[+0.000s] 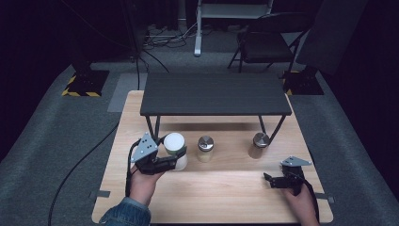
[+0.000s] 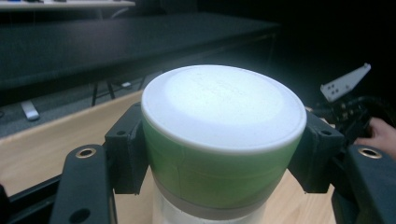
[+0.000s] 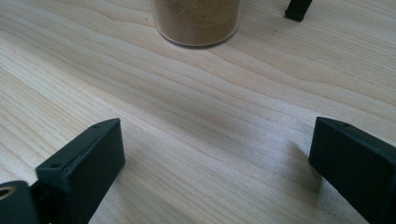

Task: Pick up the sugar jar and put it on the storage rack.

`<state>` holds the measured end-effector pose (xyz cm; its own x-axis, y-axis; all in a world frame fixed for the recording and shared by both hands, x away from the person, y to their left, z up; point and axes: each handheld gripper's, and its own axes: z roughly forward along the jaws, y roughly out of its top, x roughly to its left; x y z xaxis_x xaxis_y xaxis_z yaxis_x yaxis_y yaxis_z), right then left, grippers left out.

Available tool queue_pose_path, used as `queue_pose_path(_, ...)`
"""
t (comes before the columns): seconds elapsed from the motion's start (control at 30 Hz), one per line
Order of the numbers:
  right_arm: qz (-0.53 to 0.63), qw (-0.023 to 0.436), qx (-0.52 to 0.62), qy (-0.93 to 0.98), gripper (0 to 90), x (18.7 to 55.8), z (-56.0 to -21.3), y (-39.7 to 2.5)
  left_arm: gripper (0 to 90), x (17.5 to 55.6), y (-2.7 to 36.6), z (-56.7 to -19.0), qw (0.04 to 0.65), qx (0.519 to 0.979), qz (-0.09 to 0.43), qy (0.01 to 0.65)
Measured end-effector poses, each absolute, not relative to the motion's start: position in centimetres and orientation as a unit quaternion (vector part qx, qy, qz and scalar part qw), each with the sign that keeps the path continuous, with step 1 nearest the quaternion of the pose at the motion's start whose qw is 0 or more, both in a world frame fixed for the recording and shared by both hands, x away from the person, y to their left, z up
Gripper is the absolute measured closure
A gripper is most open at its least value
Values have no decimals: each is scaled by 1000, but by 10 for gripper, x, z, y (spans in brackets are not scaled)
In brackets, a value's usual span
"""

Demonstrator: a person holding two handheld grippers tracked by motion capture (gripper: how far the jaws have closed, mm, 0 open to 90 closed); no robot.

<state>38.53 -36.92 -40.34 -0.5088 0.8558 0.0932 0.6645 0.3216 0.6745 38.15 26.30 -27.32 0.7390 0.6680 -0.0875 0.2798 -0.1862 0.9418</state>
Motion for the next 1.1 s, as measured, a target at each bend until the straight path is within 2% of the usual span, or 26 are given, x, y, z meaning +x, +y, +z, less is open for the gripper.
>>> queue_pose_path(0.6, 337, 142, 475, 800, 33, 385, -403, -369, 331, 422, 245, -210, 552, 749, 216, 297)
queue_pose_path(0.7, 337, 142, 475, 800, 33, 385, -403, -369, 330, 434, 246, -201, 558, 745, 207, 301)
queue_pose_path(1.1, 337, 142, 475, 800, 33, 385, -403, -369, 330, 461, 238, -170, 555, 739, 228, 306)
